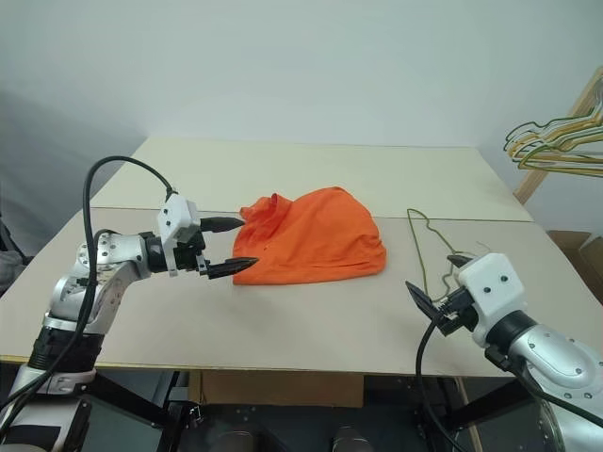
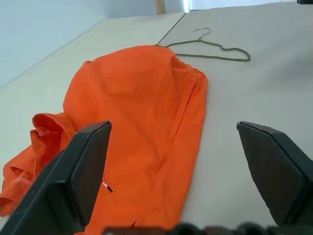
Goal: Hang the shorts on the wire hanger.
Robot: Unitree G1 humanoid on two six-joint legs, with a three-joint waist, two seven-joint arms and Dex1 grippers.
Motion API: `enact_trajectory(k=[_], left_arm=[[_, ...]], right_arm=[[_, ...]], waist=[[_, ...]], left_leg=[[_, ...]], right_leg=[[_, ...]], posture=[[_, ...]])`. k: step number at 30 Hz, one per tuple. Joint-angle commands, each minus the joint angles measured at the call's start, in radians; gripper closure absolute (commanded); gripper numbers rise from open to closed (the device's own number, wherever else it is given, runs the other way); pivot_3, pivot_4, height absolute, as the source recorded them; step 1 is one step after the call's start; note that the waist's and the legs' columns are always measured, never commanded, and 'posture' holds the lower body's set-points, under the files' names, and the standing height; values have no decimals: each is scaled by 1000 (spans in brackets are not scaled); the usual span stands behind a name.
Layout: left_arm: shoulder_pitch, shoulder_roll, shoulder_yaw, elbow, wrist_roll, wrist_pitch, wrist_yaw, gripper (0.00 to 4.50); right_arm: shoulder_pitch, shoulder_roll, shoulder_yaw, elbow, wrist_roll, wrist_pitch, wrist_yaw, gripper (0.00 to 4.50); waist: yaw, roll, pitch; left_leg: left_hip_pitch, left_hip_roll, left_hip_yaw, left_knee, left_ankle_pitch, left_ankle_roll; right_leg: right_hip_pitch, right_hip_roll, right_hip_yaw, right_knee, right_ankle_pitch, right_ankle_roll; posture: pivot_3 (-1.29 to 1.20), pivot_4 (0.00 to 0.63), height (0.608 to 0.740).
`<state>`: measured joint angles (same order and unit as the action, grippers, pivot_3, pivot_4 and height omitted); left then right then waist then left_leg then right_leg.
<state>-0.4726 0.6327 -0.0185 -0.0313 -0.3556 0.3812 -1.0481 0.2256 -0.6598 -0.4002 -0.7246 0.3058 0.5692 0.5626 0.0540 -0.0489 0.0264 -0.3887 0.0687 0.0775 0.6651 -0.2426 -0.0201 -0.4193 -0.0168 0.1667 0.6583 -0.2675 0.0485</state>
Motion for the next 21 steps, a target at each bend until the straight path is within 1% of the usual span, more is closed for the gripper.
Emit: enact_trajectory(k=[1, 6, 11, 13, 16, 18, 21], left_arm=[[-20, 11, 28, -46, -27, 11, 4, 30], [8, 12, 40, -58, -16, -20, 20, 30], [29, 26, 37, -65, -19, -73, -30, 30], [23, 24, 36, -61, -19, -74, -32, 30], [17, 17, 31, -57, -15, -74, -28, 30], [16, 14, 29, -61, -16, -70, -26, 30], [17, 12, 28, -66, -17, -64, -23, 30]], right_arm=[[-23, -25, 13, -18, -29, -39, -3, 0], [-49, -81, 73, -10, -91, -51, 12, 0], [-98, -170, 192, -2, -171, -34, 37, 0], [-140, -216, 294, 54, -260, -70, 41, 0], [-228, -266, 472, 181, -448, -157, 22, 0], [-287, -267, 563, 268, -543, -203, 13, 0], [-388, -230, 672, 408, -653, -253, 2, 0]], waist=[[0, 0, 0], [0, 0, 0], [-3, 0, 0], [-3, 0, 0], [-6, 0, 0], [-7, 0, 0], [-8, -1, 0]], left_leg=[[0, 0, 0, 0, 0, 0], [0, 0, 0, 0, 0, 0], [0, 0, 0, 0, 0, 0], [0, 0, 0, 2, 0, 0], [-1, 0, 0, 4, 0, 0], [-1, 0, 0, 5, 0, 0], [-1, 0, 0, 6, 0, 0]], right_leg=[[0, 0, 0, 0, 0, 0], [0, 0, 0, 0, 0, 0], [0, 0, 0, 0, 0, 0], [0, 0, 0, 0, 0, 0], [0, 0, 0, 0, 0, -1], [0, 0, 0, 0, -1, -2], [0, 0, 0, 0, -1, -2]], posture=[[171, 0, 740], [165, 0, 740], [158, 0, 740], [156, 0, 740], [157, 0, 740], [159, 0, 740], [168, 0, 740]])
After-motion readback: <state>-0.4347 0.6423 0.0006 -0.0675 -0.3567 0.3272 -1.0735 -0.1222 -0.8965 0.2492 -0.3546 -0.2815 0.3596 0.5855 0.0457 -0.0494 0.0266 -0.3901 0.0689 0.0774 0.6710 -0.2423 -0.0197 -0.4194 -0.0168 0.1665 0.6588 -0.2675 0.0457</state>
